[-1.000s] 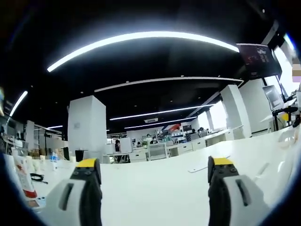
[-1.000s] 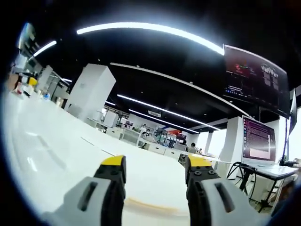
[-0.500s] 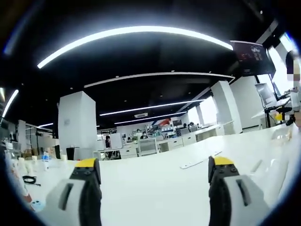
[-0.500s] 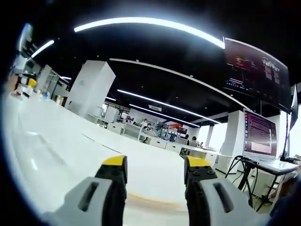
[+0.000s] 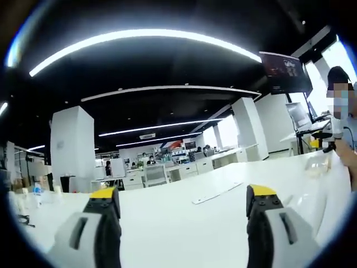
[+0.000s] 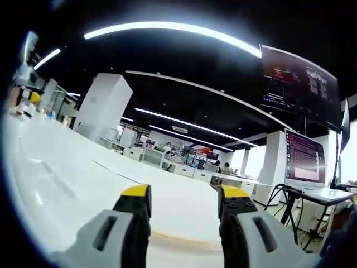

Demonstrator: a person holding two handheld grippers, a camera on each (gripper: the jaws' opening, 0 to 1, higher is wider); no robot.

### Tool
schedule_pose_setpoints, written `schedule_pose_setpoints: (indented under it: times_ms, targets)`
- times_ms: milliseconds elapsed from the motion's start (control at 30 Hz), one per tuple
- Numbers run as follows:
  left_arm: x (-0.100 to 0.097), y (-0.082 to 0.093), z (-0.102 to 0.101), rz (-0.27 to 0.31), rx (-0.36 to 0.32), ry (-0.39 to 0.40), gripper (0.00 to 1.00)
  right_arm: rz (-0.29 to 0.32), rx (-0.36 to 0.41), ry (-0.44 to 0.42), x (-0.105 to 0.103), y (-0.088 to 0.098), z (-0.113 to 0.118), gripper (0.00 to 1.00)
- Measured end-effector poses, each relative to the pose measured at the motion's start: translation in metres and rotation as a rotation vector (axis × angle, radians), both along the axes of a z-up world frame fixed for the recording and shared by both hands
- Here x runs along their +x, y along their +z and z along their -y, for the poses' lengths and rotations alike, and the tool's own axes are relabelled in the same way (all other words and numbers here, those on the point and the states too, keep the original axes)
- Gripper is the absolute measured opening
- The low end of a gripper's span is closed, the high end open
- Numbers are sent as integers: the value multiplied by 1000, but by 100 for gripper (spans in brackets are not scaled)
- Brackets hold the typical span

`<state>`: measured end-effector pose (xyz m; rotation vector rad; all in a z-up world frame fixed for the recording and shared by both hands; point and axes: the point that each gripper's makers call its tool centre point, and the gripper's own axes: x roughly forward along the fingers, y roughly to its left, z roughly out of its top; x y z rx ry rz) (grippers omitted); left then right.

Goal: Snap each plastic latch of the storage box into its locked position after aligning the lid with the box until every specified latch is closed and the lid sits flush.

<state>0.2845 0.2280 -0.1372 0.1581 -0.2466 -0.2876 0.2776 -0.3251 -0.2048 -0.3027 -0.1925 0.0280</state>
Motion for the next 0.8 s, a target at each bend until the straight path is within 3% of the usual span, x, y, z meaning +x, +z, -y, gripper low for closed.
schedule_pose_setpoints:
  times_ms: [100, 600, 800]
  targets:
    - [5, 7, 10, 1, 21, -19, 94, 2, 4, 4, 0, 0, -1, 48]
    - [6, 32, 114, -51, 64, -316, 91, 34, 26, -2, -6, 6, -1, 48]
    - [9, 39, 153, -68, 111, -401, 91, 40, 56, -14, -8, 6, 6, 47]
